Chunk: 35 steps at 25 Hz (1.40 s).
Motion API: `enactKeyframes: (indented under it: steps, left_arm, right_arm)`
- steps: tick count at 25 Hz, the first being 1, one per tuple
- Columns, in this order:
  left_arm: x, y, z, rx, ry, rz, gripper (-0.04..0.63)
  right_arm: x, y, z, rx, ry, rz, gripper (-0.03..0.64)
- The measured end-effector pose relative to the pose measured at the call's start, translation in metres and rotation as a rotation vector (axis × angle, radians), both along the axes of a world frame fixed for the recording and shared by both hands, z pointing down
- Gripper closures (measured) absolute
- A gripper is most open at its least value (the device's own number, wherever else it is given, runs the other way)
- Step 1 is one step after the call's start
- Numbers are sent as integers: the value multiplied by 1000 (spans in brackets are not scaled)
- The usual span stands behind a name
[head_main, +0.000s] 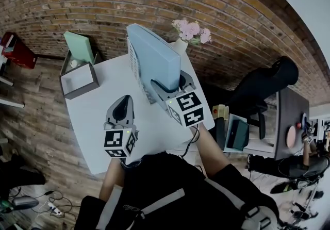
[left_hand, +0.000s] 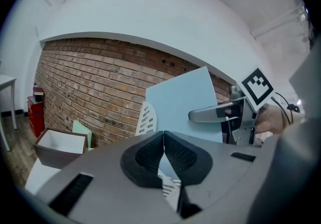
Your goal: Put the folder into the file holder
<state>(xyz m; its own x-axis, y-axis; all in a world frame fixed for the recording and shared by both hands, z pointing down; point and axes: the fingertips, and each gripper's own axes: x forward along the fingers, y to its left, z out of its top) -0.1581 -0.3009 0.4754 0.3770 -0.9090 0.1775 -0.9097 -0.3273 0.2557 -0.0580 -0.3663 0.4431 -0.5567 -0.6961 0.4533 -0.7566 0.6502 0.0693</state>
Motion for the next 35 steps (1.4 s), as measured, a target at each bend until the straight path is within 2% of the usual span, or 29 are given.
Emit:
enactKeyframes:
  steps: [4, 9, 14, 20, 35]
  left_arm:
    - [-1, 0, 2, 0, -3, 3, 572]
    - [-2, 1, 4, -7, 0, 5, 572]
    - [-3, 3, 7, -13, -2, 5, 572]
    - [-7, 6, 7, -15, -5, 1, 572]
    - [-12, 7, 12, -37, -24, 14, 572]
  right_arm:
    - [1, 4, 20, -96, 52, -41, 313]
    - [4, 3, 25, -133, 63, -28, 349]
    - [10, 1, 23, -154, 3, 6, 435]
    - [13, 9, 19, -57, -76, 59, 466]
    - [20, 11, -4, 207, -271, 148, 468]
